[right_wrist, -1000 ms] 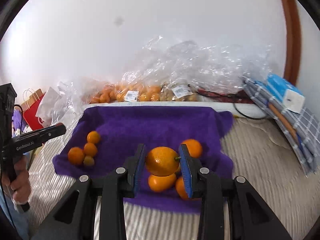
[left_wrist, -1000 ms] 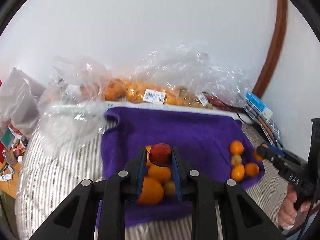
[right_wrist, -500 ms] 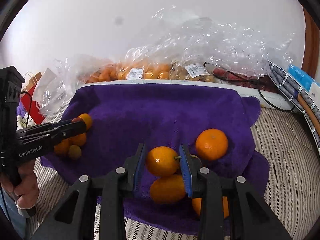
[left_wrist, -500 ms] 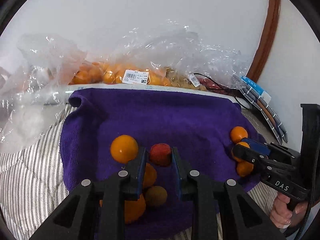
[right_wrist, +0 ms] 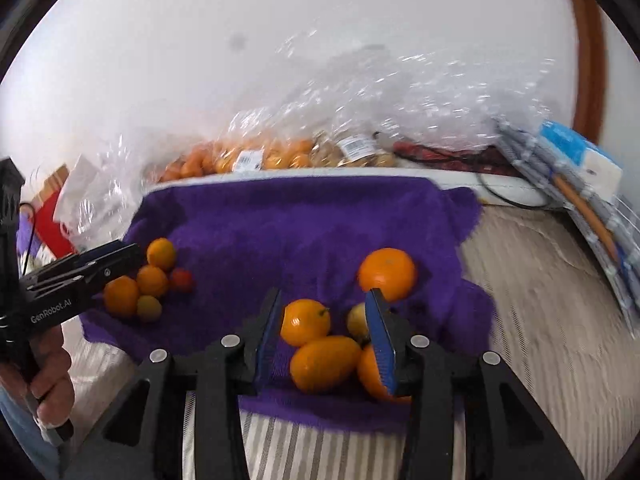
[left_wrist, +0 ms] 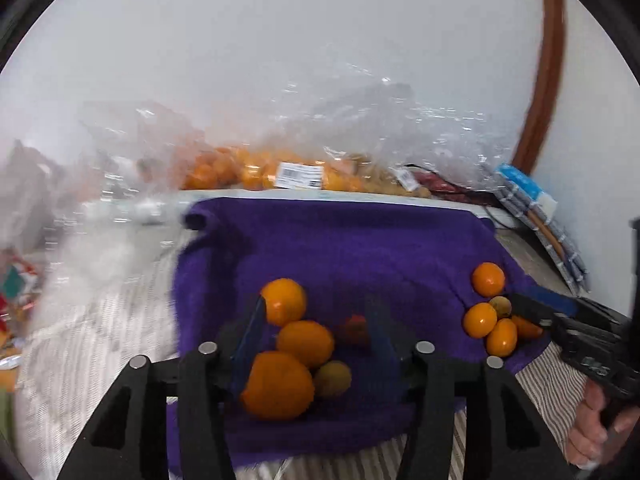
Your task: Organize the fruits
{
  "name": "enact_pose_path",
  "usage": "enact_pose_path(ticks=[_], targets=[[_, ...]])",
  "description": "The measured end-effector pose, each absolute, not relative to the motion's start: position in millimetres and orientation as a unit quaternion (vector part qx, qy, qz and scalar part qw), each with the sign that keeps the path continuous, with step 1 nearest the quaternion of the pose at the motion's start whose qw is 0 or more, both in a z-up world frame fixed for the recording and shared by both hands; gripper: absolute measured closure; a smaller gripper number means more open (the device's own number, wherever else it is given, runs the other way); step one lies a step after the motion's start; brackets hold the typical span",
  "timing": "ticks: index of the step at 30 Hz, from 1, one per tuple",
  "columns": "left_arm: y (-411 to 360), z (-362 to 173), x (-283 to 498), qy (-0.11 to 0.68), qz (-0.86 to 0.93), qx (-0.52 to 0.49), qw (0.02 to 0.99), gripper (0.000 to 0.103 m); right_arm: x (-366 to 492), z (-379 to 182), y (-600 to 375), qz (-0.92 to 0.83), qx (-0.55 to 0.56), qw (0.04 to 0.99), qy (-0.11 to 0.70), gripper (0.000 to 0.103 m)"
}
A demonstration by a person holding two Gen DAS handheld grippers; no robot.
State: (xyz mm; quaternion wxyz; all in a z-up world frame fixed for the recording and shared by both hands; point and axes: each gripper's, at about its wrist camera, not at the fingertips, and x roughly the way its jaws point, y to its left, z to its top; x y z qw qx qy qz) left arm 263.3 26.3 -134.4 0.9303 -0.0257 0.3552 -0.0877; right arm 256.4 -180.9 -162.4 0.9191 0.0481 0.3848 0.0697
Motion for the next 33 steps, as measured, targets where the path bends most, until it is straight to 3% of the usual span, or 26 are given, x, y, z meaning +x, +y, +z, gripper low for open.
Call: enact_pose_path(ticks=[5, 8, 10, 13, 14, 16, 18, 22, 33], targets=[[27.5, -100.3, 210.8, 0.342, -0.041, 0.008, 0.939, 0.046, 206.7, -124.7, -186.9, 0.018, 0.029, 0.922, 0.385, 0.053], [37.3, -82.5, 175.8, 0.335, -0.037, -0.024, 0.941, 0.035, 166.7, -102.5, -191.9, -0.010, 0.029, 0.927, 0.374, 0.042], [42.3, -74.4, 156.3, 0.326, -0.027, -0.035, 0.944, 0.027, 144.9, -92.3, -196.8, -0.015, 0.038, 0.929, 0.368, 0.041], [44.3, -64.2, 127.0, 0.314, -0.013, -0.039, 0.948, 0.022, 112.4, -79.4, -204.4, -0.023, 0.046, 0.928, 0.370, 0.039], [43.4, -62.3, 120.8, 0.314, -0.010, -0.038, 0.949, 0.021, 102.8, -75.8, -206.9, -0.028, 0.047, 0.929, 0.366, 0.035], [40.6, -57.3, 105.8, 0.311, -0.005, -0.034, 0.950, 0.017, 85.0, -68.2, -208.8, -0.037, 0.048, 0.933, 0.356, 0.014], [35.9, -54.4, 95.5, 0.308, 0.002, -0.025, 0.951, 0.015, 68.8, -62.0, -209.5, -0.034, 0.052, 0.937, 0.344, 0.007], [29.6, -46.7, 76.5, 0.302, 0.007, -0.010, 0.953, 0.012, 46.4, -52.9, -206.8, -0.035, 0.041, 0.938, 0.341, 0.003], [22.8, -40.0, 66.4, 0.303, 0.012, -0.002, 0.953, 0.011, 23.9, -43.0, -210.5, -0.052, 0.042, 0.939, 0.338, 0.003]])
